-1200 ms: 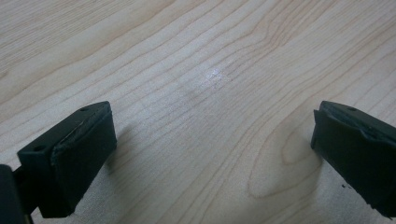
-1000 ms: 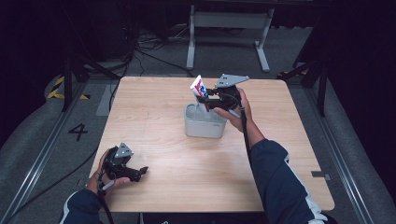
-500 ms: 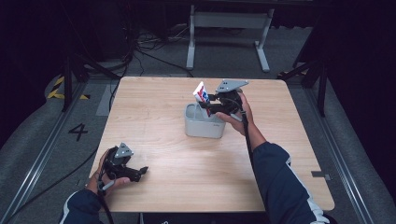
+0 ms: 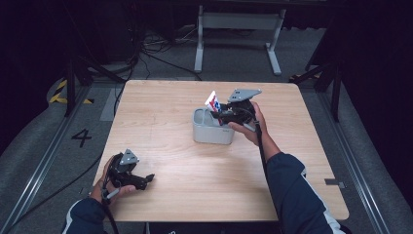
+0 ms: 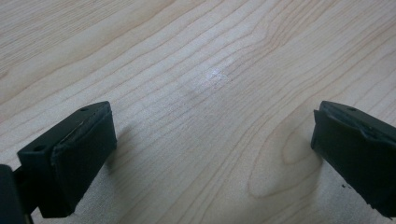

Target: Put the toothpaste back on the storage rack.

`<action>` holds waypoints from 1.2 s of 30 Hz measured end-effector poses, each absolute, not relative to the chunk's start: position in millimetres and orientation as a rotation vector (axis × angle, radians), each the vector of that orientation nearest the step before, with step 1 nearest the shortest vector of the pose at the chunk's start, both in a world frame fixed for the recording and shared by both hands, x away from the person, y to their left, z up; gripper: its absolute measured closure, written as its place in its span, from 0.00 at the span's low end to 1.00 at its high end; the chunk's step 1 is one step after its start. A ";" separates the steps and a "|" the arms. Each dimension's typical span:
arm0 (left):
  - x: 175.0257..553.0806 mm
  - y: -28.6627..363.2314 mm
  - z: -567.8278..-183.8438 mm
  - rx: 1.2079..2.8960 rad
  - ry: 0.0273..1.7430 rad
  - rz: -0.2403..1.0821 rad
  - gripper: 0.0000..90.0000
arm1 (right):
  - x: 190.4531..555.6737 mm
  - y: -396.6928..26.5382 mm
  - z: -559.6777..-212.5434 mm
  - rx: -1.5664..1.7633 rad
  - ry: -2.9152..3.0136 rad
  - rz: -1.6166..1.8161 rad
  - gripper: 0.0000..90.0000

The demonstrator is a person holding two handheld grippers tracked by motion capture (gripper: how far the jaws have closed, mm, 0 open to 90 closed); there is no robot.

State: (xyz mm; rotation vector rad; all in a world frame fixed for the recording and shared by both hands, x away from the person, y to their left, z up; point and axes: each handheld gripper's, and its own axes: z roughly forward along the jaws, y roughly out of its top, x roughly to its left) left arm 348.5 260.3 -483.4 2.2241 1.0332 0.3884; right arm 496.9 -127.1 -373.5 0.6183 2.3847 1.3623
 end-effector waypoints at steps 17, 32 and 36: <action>348.4 260.4 -483.4 2.226 1.033 0.386 0.00 | 491.8 -132.3 -380.1 0.615 2.451 1.293 0.67; 348.4 260.4 -483.4 2.227 1.033 0.387 0.01 | 485.1 -125.8 -376.1 0.579 2.491 1.217 0.64; 348.4 260.3 -483.3 2.227 1.033 0.387 0.01 | 484.5 -124.8 -375.8 0.589 2.488 1.218 0.63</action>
